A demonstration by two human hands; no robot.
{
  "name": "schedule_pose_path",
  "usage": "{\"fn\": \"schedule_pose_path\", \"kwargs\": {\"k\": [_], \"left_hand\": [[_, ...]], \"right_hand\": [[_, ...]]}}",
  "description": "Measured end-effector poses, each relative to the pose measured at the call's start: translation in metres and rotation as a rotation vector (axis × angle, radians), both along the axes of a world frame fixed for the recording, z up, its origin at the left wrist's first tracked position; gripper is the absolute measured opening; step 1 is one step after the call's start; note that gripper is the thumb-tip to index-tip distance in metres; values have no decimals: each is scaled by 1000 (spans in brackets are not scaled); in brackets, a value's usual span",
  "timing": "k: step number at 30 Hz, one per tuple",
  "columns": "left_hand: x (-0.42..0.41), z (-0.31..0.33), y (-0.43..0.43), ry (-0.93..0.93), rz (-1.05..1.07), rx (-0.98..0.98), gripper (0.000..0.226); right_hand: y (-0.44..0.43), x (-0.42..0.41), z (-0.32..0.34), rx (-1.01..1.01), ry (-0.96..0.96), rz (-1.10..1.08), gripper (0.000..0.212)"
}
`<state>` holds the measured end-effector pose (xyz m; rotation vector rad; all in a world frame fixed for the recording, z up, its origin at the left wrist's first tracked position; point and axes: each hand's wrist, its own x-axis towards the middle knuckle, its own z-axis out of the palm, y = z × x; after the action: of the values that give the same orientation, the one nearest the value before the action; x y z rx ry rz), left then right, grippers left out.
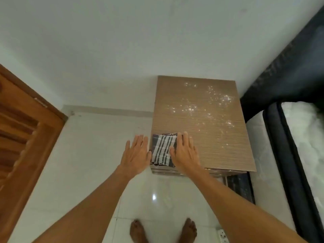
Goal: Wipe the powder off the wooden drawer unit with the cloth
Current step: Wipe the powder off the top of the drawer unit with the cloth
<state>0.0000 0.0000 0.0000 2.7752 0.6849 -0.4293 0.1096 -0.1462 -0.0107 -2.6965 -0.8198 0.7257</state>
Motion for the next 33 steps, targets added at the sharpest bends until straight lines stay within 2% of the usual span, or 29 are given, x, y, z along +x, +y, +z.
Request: {"fn": "schedule_pose_path", "kwargs": {"k": [4, 10, 16, 19, 21, 24, 25, 28, 31, 33], "left_hand": [[-4, -42, 11, 58, -50, -20, 61], [10, -74, 18, 17, -153, -64, 58], [23, -91, 24, -20, -175, -80, 57], [26, -91, 26, -24, -184, -90, 57], [29, -92, 28, -20, -190, -85, 57], [40, -89, 33, -14, -181, -75, 58], [46, -88, 35, -15, -176, -74, 59], [71, -85, 43, -30, -165, -69, 60], [104, -84, 54, -55, -127, -66, 59], [126, -84, 61, -53, -90, -79, 59]], "right_hand": [[17, 3, -35, -2, 60, -330, 73], [38, 5, -61, -96, 24, -518, 86], [49, 8, -65, -18, 25, -666, 77], [50, 12, -64, 114, 183, -806, 69], [48, 15, -63, 240, 292, -876, 53], [49, 27, -56, 454, 417, -885, 14], [51, 34, -51, 501, 436, -873, 10], [63, 67, -32, 551, 401, -794, 9], [80, 111, -18, 598, 322, -650, 21], [92, 142, -12, 621, 253, -538, 18]]}}
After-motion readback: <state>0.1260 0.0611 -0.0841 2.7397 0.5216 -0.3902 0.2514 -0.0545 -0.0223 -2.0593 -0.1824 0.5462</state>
